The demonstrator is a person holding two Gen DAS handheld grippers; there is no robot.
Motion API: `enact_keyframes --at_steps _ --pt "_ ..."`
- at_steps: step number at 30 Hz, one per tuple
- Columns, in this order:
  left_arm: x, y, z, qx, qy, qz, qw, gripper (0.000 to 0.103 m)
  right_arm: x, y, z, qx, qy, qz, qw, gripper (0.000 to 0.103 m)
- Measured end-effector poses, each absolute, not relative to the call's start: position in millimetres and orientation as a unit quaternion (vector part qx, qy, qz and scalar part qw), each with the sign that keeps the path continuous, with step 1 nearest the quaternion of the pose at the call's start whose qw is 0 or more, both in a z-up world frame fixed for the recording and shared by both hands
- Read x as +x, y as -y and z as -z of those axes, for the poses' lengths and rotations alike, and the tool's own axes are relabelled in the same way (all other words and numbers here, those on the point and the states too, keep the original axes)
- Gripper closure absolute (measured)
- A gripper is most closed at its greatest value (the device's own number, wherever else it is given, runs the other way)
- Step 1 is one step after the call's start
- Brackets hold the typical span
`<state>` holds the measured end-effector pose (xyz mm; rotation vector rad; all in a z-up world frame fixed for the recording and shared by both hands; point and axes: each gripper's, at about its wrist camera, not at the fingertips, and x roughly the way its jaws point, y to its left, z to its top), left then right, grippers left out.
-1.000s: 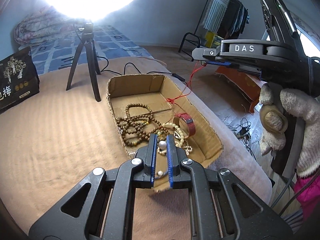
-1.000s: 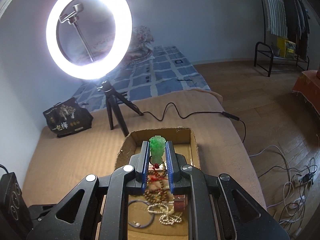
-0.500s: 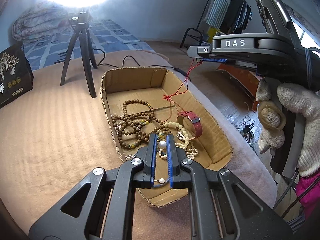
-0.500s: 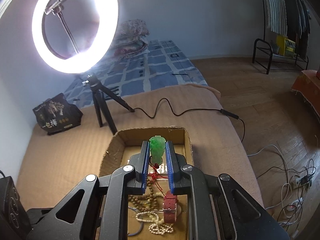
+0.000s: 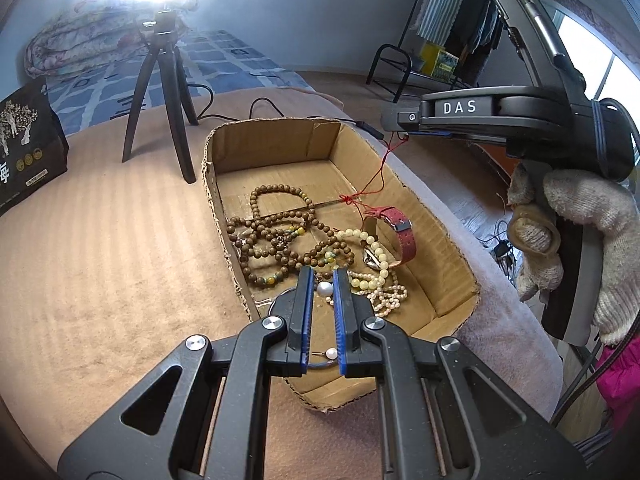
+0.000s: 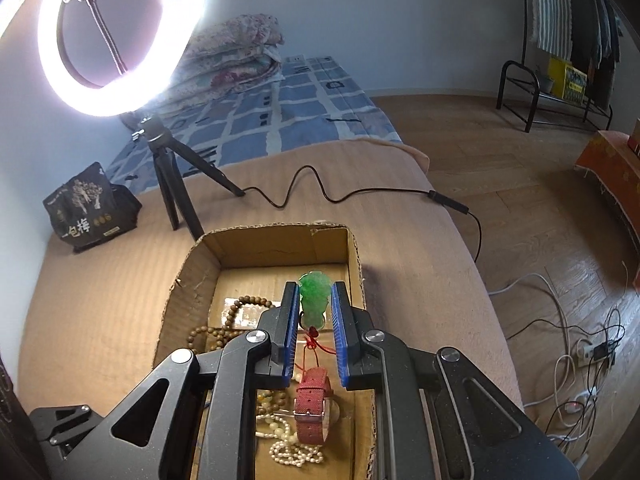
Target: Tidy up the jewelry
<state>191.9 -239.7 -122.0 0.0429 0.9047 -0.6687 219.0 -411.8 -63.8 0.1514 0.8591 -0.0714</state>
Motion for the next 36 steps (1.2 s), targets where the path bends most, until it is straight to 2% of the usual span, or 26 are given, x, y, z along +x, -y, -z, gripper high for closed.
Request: enact_keyframes --at_steps 8,11,13,14,19,36 --pt "192.0 239.3 122.5 0.02 -0.433 0.312 0.845 0.095 219.0 414.5 65.3 0.079 -0.419 0.041 0.903 0.088" --pt "191.6 241.0 124.4 0.027 -0.437 0.312 0.843 0.092 218.8 415.7 68.0 0.08 -0.424 0.044 0.901 0.076" --pt "190.2 241.4 124.4 0.031 -0.435 0.309 0.845 0.064 217.9 416.2 68.3 0.079 -0.423 0.047 0.902 0.064" --pt "190.0 241.5 124.0 0.031 -0.433 0.308 0.846 0.061 217.4 416.0 68.0 0.077 -0.422 0.049 0.902 0.062" --pt "188.8 240.1 122.5 0.03 -0.432 0.307 0.848 0.061 215.7 414.8 66.5 0.076 -0.423 0.051 0.902 0.051" --pt "165.0 229.7 101.5 0.034 -0.415 0.3 0.858 0.061 190.3 396.1 48.9 0.058 -0.412 0.045 0.908 0.05"
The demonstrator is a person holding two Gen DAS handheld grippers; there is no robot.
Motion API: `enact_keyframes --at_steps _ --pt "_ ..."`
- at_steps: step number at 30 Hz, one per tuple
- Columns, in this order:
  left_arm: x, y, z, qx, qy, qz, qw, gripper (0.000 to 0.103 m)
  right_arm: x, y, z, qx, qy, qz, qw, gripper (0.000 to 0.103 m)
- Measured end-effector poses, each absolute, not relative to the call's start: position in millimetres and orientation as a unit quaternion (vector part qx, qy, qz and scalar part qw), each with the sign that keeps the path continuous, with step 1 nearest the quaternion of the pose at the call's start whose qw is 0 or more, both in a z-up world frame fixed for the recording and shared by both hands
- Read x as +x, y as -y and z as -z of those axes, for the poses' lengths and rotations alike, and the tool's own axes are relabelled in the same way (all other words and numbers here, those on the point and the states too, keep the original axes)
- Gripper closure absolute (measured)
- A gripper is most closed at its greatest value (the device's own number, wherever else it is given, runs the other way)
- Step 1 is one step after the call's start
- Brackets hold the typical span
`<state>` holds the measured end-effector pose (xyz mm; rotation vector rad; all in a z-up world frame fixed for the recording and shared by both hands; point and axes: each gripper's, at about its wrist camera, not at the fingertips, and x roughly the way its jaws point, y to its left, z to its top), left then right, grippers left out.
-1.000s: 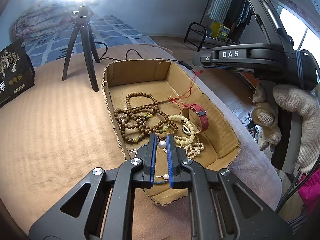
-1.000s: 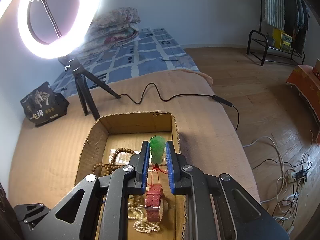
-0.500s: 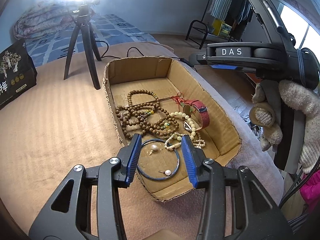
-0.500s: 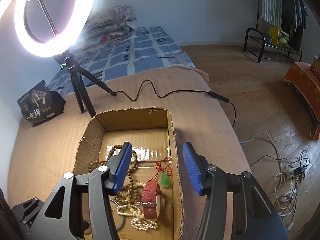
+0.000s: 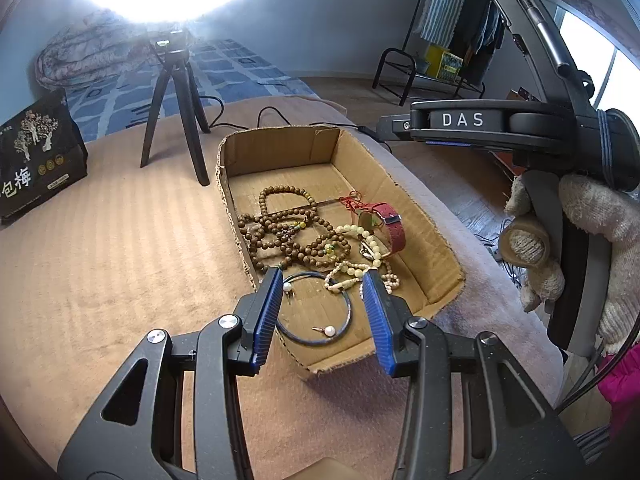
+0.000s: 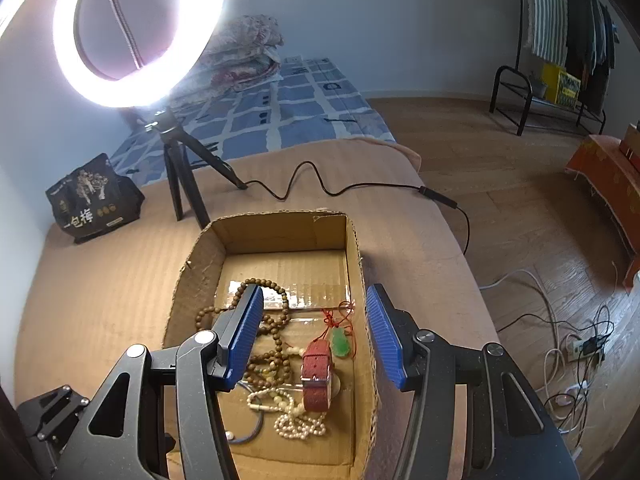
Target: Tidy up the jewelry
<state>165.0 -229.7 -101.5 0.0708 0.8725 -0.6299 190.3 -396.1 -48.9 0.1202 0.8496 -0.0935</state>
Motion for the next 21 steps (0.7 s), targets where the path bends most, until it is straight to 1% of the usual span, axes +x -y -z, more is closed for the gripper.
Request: enact_keyframes --at_steps 7,21 --pt "145.8 221.7 86.5 0.04 -0.401 0.296 0.866 0.061 173.1 390.6 36.6 0.064 -0.403 0.045 0.912 0.05" --pt "100.4 188.6 55.4 0.044 -0.372 0.285 0.882 0.061 121.3 360.9 7.0 0.037 -0.379 0.046 0.923 0.05"
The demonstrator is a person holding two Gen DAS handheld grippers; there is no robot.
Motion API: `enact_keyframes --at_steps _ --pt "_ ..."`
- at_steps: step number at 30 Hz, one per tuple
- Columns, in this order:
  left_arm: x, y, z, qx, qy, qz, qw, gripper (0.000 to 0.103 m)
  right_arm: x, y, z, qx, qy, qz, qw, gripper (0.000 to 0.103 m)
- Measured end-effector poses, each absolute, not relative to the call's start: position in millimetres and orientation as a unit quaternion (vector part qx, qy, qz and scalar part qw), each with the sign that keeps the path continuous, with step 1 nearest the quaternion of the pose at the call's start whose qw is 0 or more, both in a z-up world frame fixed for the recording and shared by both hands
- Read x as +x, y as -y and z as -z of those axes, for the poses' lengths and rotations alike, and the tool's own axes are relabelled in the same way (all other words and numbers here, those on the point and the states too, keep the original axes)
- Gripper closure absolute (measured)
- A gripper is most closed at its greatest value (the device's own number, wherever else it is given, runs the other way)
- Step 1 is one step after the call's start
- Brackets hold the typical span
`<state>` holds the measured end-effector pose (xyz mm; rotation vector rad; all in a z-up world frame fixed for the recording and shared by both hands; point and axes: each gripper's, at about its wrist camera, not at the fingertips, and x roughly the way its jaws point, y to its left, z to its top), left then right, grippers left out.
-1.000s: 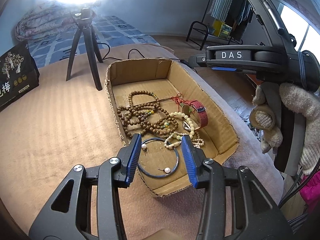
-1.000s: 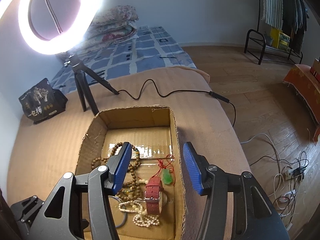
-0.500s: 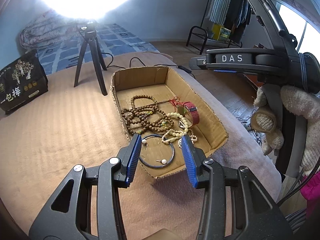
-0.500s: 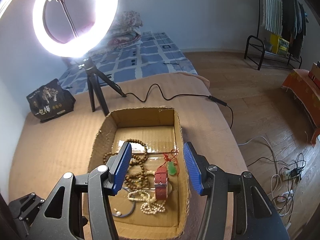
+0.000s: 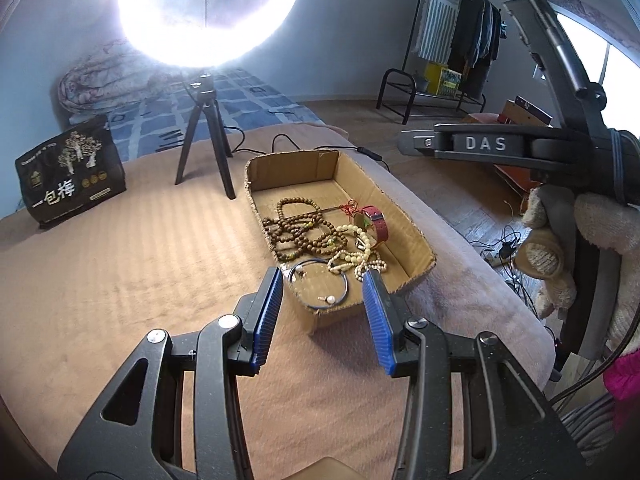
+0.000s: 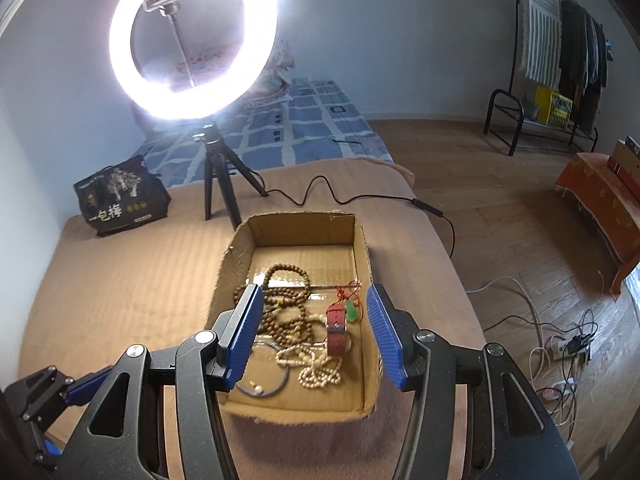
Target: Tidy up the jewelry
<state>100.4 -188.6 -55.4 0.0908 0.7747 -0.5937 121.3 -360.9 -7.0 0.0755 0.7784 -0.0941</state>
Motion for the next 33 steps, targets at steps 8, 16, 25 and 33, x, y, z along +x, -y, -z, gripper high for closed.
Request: enact_keyframes --at_steps 8,16,25,33 --pt "66.6 166.5 39.9 0.054 -0.351 0.279 0.892 0.06 85.3 344.1 -9.4 0.025 -0.353 0.042 0.934 0.038" --pt "43.2 152.2 20.9 0.057 -0.322 0.274 0.905 0.027 56.8 326.0 -17.0 0.004 -0.324 0.057 0.944 0.026" --pt "30.1 149.3 17.6 0.097 -0.307 0.249 0.914 0.01 46.8 323.6 -16.5 0.007 -0.312 0.067 0.948 0.025" --pt "35.1 143.9 22.3 0.103 -0.321 0.211 0.917 0.004 47.2 320.3 -14.0 0.001 -0.308 0.068 0.949 0.023"
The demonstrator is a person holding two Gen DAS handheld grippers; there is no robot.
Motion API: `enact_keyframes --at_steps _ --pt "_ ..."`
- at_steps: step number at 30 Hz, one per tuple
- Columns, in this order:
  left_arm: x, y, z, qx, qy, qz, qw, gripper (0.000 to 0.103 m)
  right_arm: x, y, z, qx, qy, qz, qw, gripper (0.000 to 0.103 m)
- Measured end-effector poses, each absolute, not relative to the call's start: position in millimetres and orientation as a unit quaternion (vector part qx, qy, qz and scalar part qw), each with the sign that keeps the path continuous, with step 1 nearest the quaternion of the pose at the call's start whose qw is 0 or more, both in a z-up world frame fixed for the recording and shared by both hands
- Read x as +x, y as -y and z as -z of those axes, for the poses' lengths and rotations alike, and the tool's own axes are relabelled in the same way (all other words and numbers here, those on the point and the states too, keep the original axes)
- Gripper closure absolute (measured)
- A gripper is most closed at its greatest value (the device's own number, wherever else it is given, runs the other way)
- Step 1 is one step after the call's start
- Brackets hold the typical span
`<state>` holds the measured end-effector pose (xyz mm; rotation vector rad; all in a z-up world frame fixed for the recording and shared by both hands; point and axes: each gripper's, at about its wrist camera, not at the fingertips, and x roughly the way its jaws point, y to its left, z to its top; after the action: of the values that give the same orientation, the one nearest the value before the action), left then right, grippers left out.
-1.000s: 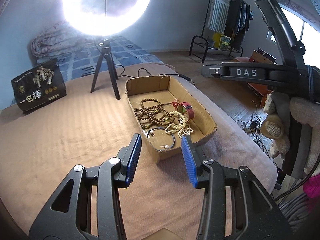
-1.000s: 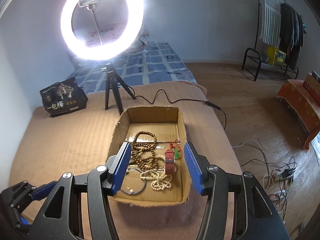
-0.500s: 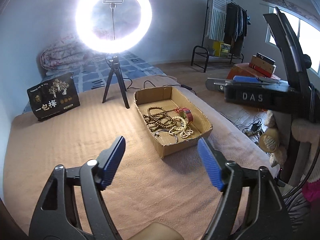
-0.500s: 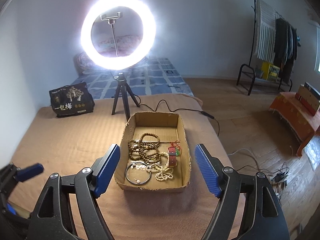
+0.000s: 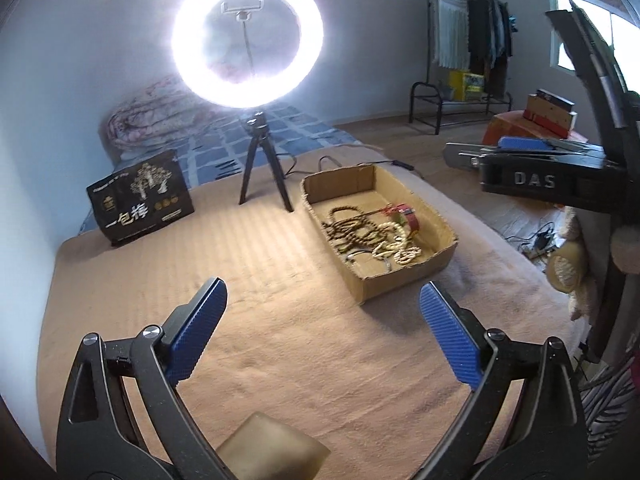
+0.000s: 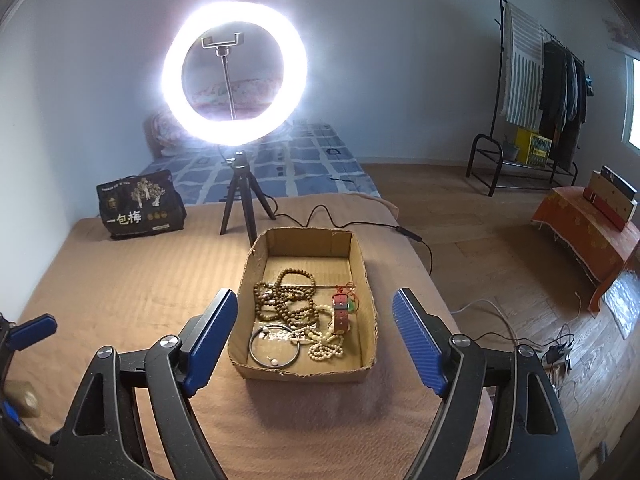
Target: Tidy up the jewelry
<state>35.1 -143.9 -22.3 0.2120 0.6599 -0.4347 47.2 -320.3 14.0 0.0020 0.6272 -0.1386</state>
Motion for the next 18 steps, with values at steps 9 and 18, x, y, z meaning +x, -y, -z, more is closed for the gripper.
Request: enact_keyframes --at_steps 9,18 --pt "39.4 145.5 27.5 0.107 -0.333 0.199 0.915 0.004 47.3 318.4 -10.5 -0.004 -0.315 0.066 0.947 0.023" --pt "39.3 146.0 27.5 0.107 -0.333 0.199 0.915 0.003 46.4 317.9 -10.3 -0.005 -0.316 0.066 0.947 0.023"
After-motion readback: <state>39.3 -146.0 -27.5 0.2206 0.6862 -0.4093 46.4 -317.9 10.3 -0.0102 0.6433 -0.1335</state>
